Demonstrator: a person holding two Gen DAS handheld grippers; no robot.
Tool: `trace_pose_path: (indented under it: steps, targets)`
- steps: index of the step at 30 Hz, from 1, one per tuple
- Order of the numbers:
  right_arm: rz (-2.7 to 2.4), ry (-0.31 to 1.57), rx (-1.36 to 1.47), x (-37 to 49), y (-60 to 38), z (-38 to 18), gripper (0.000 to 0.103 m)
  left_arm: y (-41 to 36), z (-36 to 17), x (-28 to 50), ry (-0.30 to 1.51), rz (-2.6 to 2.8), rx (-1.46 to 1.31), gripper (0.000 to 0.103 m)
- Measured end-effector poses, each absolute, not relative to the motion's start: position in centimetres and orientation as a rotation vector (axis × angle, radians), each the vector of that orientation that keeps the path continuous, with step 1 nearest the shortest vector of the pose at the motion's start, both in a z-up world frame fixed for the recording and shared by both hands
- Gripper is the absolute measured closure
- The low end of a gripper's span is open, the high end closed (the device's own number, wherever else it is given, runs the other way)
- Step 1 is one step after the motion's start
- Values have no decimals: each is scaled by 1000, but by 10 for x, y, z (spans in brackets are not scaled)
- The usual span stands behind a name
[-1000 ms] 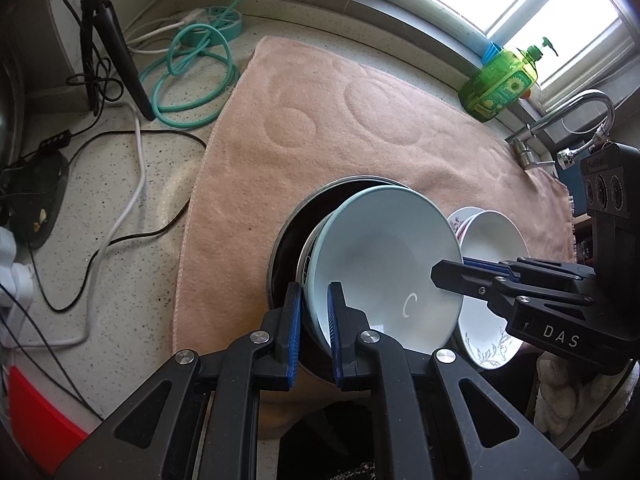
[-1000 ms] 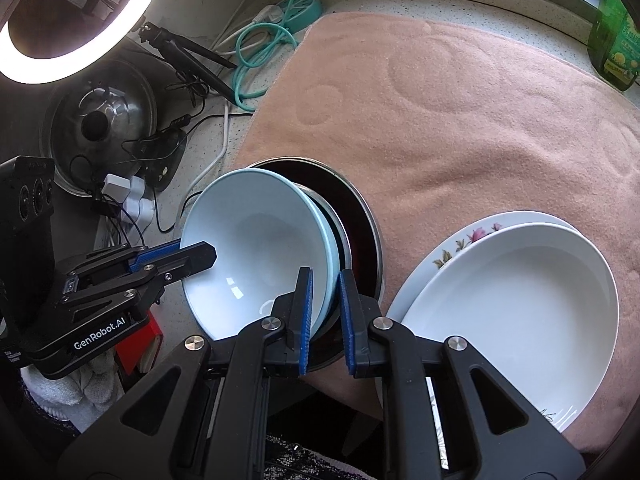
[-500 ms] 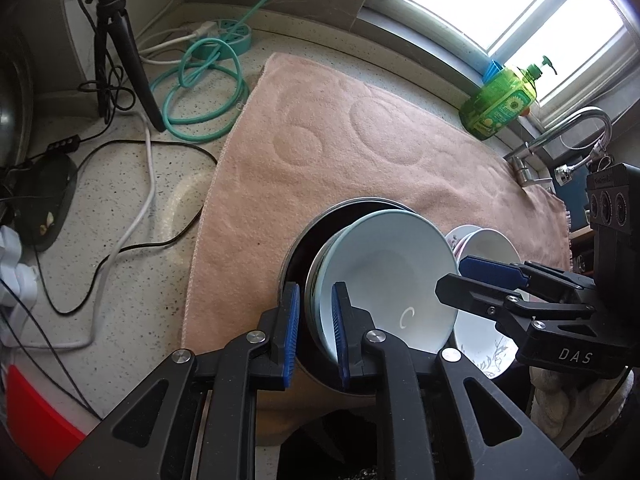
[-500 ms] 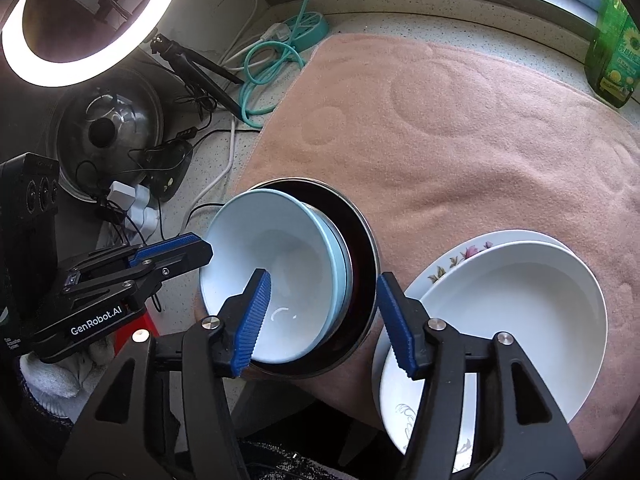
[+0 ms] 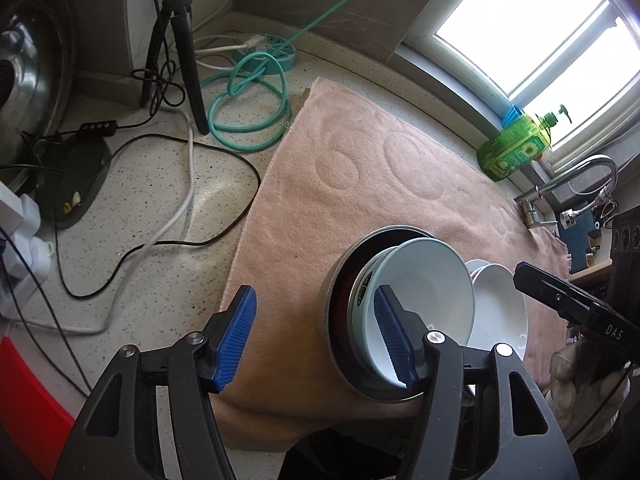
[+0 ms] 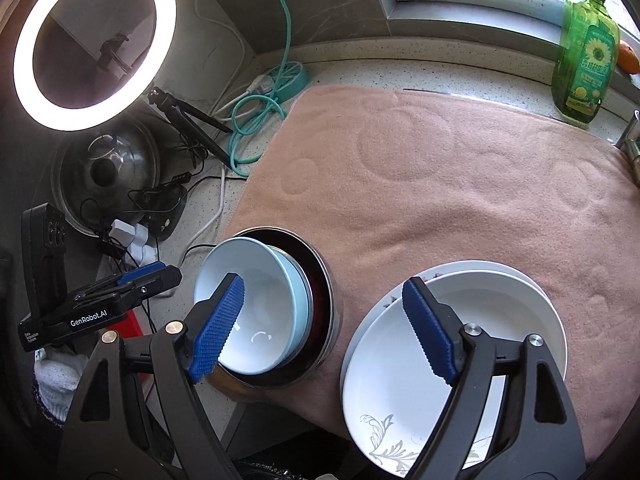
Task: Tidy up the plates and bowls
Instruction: 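Open the left gripper to release the pale blue bowl, then close the left gripper on the rim of the nested bowl stack and lift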
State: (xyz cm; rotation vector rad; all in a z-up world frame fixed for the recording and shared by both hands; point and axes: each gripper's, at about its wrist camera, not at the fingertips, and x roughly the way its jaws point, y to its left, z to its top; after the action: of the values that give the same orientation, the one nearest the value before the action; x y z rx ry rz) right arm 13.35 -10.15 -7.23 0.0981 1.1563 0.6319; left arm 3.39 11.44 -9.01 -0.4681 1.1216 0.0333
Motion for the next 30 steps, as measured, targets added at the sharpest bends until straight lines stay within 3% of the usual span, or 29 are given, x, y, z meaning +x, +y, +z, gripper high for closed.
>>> trace_pose_path:
  steps: [17,22,25,27,30]
  targets:
    - [597,1156,171,126,-121,-91,20,123,-113,8,1087,79,-580,45]
    - [604,1163,152,125,-116,-96,32,120,-118,8,1093,62,-579,52]
    - [610,1174,122,125,-111,-99,46,119,-120,8,1095,44,-585,64]
    - [619,1183,107,124,-107,-102,50,118,-122,8,1097,32,-592,73]
    - [627,1193,83,123,-101,-106,57,116,-123,9,1100,17,-597,76]
